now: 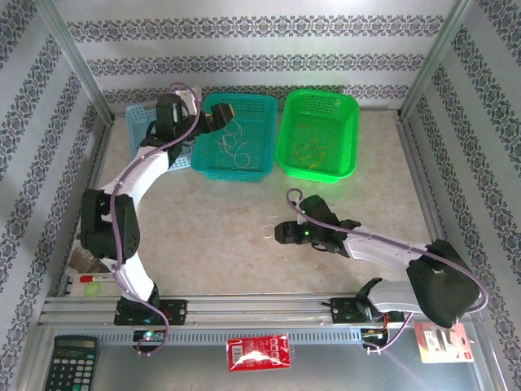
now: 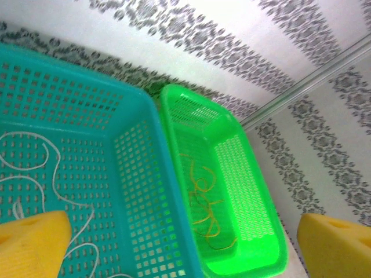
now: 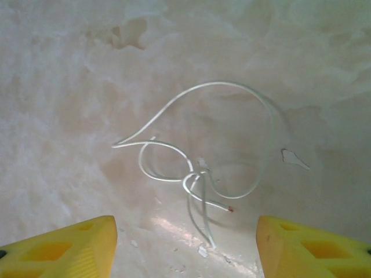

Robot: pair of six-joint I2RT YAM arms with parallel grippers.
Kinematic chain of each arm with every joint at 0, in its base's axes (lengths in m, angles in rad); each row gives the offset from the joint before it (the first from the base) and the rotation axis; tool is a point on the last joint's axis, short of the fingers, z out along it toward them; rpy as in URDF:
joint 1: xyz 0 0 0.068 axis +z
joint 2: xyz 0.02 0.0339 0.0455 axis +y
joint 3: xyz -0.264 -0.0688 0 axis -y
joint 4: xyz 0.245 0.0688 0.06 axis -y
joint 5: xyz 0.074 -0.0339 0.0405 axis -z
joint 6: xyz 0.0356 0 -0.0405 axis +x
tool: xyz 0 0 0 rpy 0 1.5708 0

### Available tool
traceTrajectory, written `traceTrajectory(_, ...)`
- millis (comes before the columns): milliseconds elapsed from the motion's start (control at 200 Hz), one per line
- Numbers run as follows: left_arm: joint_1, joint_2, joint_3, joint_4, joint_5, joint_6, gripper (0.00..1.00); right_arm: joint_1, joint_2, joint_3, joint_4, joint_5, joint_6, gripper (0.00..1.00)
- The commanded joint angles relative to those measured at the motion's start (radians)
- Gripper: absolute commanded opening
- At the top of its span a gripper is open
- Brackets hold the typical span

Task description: Untangle the cables

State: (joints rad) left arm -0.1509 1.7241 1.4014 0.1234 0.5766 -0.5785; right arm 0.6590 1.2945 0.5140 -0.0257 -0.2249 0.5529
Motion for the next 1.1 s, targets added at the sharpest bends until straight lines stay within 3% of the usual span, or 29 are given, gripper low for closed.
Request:
traceTrajectory(0, -0.012, -0.103, -0.046, -0.019, 0.026, 0.009, 1.00, 0.014, 0.039, -0.009, 0.047, 0.015, -0.004, 0.63)
traceTrajectory(130, -0.031, -0.198, -0.132, -0.042, 0.021, -0.005, 1.00, 0.014, 0.082, -0.001, 0.080, 0.014, -0.004, 0.52)
traceTrajectory(325, -0.050, -0.350, -0.323, -0.032, -0.001, -0.057, 1.00, 0.006, 0.059, 0.031, 0.078, -0.001, -0.012, 0.00)
traceTrajectory(729, -0.103, -0.590, -0.640, 0.061, -0.033, -0.216, 1.00, -0.089, -0.185, 0.163, 0.050, -0.107, 0.045, 0.00)
traceTrajectory(859, -0.136, -0.600, -0.684, 0.121, -0.040, -0.275, 1.00, -0.106, -0.198, 0.226, 0.052, -0.130, 0.058, 0.00)
traceTrajectory(1099, -0.185, -0.562, -0.707, 0.179, -0.037, -0.240, 1.00, -0.109, -0.190, 0.333, 0.067, -0.177, 0.085, 0.00)
